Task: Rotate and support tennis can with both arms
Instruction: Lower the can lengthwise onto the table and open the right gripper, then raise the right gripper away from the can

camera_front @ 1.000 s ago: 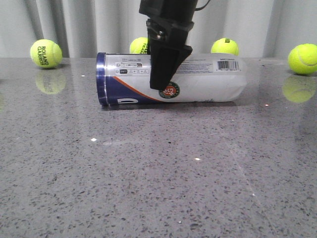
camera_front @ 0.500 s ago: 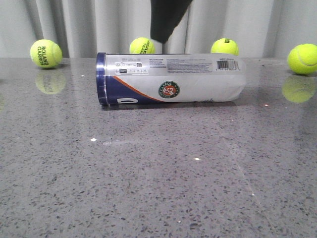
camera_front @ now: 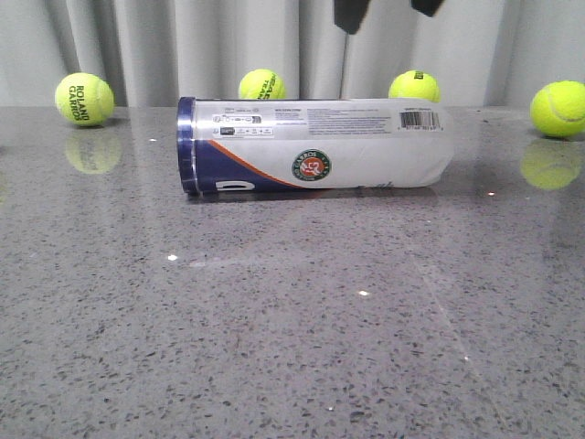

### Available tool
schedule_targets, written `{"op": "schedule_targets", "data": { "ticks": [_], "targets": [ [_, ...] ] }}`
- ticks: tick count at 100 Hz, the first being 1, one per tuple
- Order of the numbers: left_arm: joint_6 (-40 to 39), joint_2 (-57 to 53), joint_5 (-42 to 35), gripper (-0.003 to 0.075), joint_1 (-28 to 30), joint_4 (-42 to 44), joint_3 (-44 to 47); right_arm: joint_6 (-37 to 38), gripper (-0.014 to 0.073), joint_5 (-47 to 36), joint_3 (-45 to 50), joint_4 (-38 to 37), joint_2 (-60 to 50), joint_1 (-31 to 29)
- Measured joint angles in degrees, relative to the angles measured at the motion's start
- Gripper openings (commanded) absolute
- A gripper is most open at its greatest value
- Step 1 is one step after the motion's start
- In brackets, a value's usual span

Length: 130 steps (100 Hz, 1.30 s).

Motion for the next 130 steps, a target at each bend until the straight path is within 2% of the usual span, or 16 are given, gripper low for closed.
{"op": "schedule_targets", "data": {
  "ticks": [34, 58, 67, 87, 96, 130],
  "targets": [
    [0.0, 0.0, 0.0, -0.002, 0.0, 0.0, 0.0, 5.4, 0.0612, 0.0, 16.8, 0.0, -11.2, 0.0],
    [0.0, 0.0, 0.0, -0.002, 0.0, 2.6, 0.0, 9.0, 0.0591, 0.0, 23.5, 0.0, -20.0, 0.0],
    [0.0, 0.0, 0.0, -0.002, 0.0, 3.3, 0.0, 10.0, 0.0477, 0.0, 25.0, -0.1, -23.2, 0.0],
    [0.0, 0.0, 0.0, -0.002, 0.0, 3.3, 0.0, 11.3, 0.0062, 0.0, 27.7, -0.8, -30.2, 0.0],
    [0.0, 0.0, 0.0, -0.002, 0.0, 3.3, 0.0, 12.5, -0.0062, -0.5, 29.5, -1.0, -33.5, 0.0],
    [0.0, 0.0, -0.4, -0.002, 0.0, 3.3, 0.0, 13.4, -0.0067, -8.5, 40.9, -1.3, -48.8, 0.0]
  ]
}}
